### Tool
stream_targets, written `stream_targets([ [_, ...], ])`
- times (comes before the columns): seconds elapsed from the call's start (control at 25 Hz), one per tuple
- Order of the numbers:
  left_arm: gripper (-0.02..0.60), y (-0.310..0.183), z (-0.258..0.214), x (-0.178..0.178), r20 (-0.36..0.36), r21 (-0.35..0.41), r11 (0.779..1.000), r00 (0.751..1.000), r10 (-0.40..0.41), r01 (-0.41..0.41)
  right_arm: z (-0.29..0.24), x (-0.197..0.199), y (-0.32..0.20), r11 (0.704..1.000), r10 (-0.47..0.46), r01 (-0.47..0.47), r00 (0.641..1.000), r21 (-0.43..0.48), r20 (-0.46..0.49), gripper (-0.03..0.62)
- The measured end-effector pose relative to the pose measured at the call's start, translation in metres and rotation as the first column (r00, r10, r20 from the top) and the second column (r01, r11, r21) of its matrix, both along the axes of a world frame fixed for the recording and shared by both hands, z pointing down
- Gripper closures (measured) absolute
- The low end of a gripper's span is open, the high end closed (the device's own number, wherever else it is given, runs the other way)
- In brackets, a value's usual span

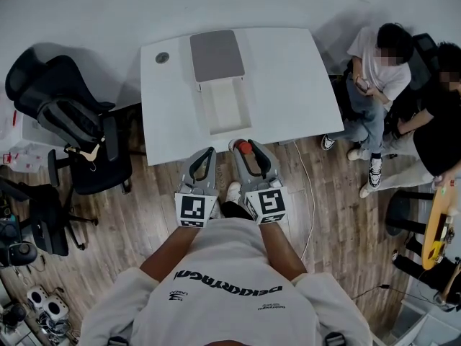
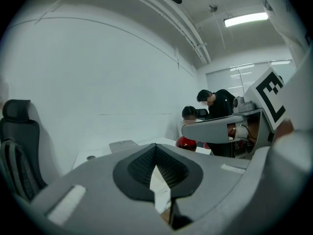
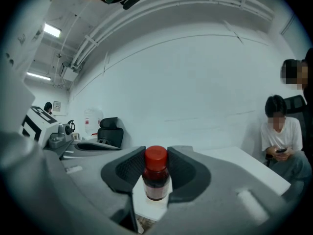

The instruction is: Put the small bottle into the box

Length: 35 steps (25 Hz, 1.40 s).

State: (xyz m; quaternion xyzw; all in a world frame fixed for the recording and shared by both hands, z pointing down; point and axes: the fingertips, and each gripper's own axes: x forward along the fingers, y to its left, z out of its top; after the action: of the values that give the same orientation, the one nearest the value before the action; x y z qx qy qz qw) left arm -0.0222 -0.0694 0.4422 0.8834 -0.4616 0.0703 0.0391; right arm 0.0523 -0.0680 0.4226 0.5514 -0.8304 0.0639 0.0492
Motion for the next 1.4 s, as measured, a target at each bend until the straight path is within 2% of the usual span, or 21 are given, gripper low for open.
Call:
stream_targets([
  [0.4, 0.583, -0.038, 0.008, 0.030, 0.010, -0.017, 0.999, 0.999, -0.042, 0.042, 0.012, 0.033, -0.038, 0.999, -0.035, 0.035, 0.999, -0.020, 0.013, 0.456],
  [0.64, 0.583, -0.046, 0.013, 0.040, 0.026, -0.043, 0.997, 0.998, -0.063, 0.064, 0.024, 0.038, -0.050, 0.997, -0.070, 0.071, 0.997, -0.038, 0.029, 0.456],
  [1.0, 0.583, -0.056, 0.022, 0.035, 0.034, -0.050, 0.996, 0.997, -0.074, 0.076, 0.040, 0.031, -0.064, 0.993, -0.100, 0.103, 0.994, -0.060, 0.041, 0.456],
  [1.4, 0.583, -0.078, 0.037, 0.023, 0.030, -0.086, 0.995, 0.999, -0.041, 0.044, 0.047, 0.019, -0.091, 0.995, -0.081, 0.084, 0.996, -0.059, 0.040, 0.456],
])
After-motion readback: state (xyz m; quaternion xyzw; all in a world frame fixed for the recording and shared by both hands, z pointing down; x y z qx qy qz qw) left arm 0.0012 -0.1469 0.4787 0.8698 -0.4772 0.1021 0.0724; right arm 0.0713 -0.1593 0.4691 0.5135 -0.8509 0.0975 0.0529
